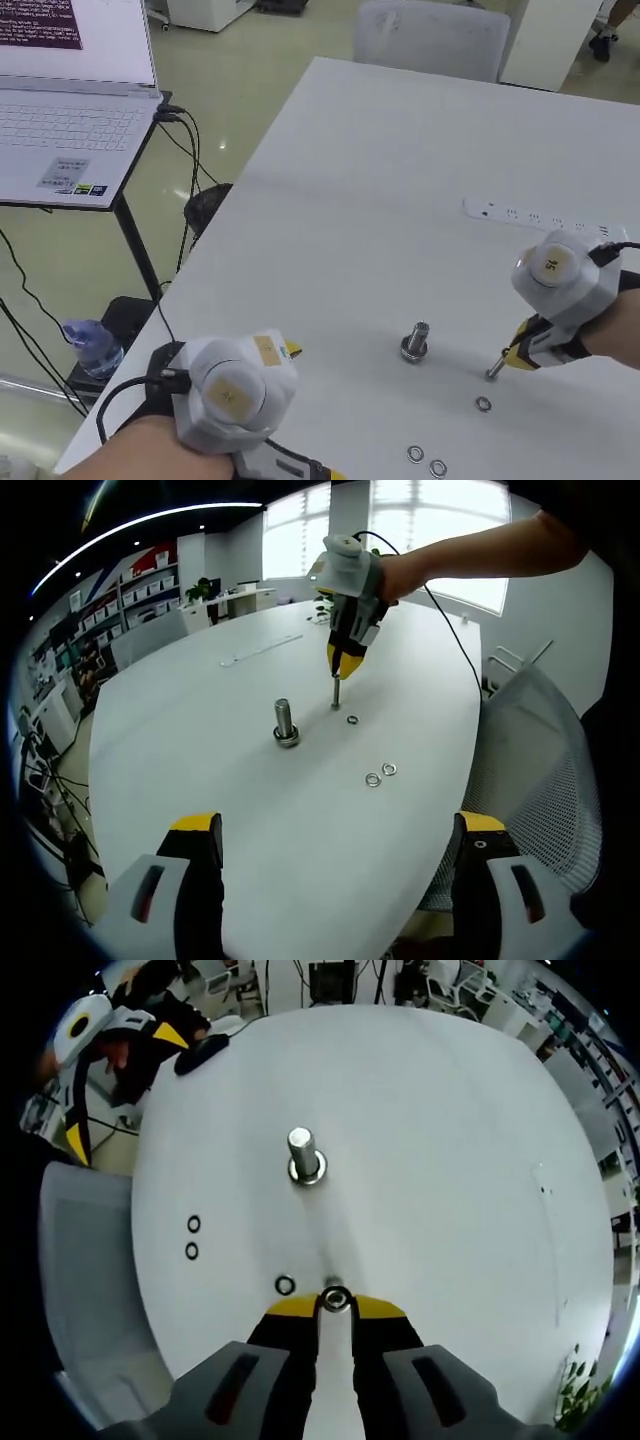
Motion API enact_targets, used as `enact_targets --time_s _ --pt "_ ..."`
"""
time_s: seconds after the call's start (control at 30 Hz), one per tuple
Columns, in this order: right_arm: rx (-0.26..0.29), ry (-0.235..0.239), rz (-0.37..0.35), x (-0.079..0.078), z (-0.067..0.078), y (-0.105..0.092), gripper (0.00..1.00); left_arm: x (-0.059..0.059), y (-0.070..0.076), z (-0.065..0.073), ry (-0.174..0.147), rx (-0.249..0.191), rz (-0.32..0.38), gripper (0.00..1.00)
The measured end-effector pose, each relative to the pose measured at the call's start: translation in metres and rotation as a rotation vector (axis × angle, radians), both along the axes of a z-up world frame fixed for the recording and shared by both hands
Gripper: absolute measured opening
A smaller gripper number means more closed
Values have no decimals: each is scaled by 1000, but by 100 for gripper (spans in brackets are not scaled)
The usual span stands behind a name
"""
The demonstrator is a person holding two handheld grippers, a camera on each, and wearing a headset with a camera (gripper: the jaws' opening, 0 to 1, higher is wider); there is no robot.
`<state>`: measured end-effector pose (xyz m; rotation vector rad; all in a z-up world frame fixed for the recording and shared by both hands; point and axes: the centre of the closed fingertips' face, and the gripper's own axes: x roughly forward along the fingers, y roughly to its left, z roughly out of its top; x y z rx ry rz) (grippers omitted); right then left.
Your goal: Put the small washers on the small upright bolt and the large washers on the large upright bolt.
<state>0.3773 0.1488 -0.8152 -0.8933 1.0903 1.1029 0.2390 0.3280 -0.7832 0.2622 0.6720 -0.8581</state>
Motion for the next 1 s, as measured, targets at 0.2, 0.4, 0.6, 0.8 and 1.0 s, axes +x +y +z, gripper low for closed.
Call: enact_targets --time_s 0.2,0.4,0.6,0.8,1.0 --pt "-10 11 4 0 -5 0 12 0 2 -2 8 5 3 92" --pt "-19 15 12 0 -9 0 12 0 2 -1 5 1 7 92" --pt "-28 17 21 0 -15 1 12 0 3 -1 4 0 12 91" --pt "-49 19 35 0 -24 -1 12 -1 4 -1 8 0 12 90" --pt "-56 27 41 -1 -31 -2 12 -3 3 -5 20 -2 10 89"
